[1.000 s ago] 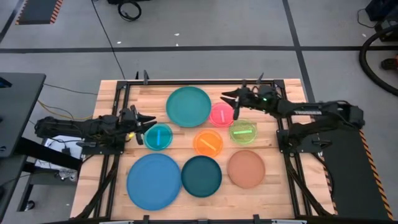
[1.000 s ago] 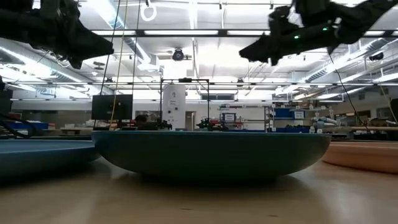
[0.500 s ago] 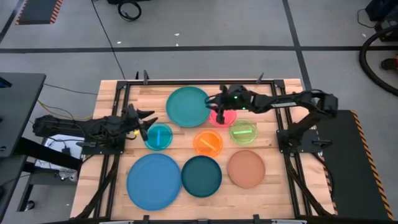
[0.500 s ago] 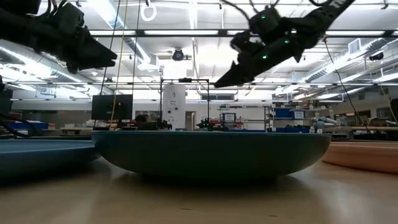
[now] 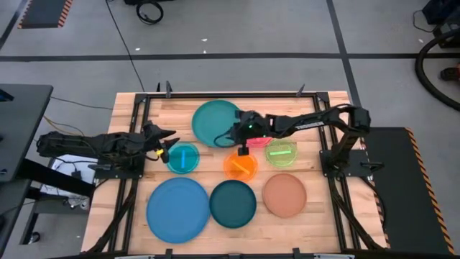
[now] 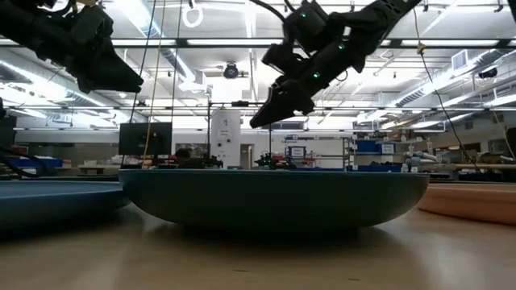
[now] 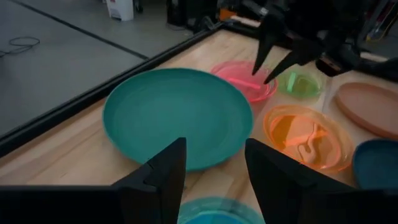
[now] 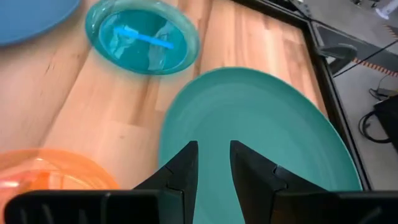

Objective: Stack plastic plates
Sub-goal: Stack the green plate on top of the blue plate

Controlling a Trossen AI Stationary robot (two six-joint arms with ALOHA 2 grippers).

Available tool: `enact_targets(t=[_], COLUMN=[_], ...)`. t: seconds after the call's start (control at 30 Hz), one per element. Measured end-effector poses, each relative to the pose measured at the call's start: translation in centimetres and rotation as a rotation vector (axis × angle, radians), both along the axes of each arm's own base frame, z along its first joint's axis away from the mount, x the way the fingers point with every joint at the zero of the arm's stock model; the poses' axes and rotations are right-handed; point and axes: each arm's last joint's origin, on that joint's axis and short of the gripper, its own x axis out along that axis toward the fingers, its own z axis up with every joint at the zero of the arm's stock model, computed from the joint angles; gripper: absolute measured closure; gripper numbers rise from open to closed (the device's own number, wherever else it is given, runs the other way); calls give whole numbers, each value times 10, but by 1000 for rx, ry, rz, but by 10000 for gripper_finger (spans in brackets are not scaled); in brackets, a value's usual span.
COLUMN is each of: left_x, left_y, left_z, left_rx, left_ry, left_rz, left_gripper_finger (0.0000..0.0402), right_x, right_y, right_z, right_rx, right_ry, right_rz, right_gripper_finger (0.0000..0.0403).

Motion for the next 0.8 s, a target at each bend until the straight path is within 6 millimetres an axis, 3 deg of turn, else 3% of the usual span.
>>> enact_targets(t=[0.23, 0.43, 0.57, 0.8], left_x=[4, 9, 11, 12], left_y=[0, -1, -1, -1], left_z=[-5, -9, -8, -6], left_rx=[6, 9, 11, 7], left_ry=[54, 89, 74, 48], left_rz=[-2, 0, 0, 3], left_gripper_finger=[230, 230, 230, 230], right_x=[19, 20, 12, -17], right_y=[16, 15, -12, -87], right_z=[-8, -13, -2, 3], right_rx=[-117, -242, -161, 236], right_ry=[128, 200, 154, 54], right_rz=[17, -39, -172, -459], right_gripper_finger=[297, 272, 262, 272])
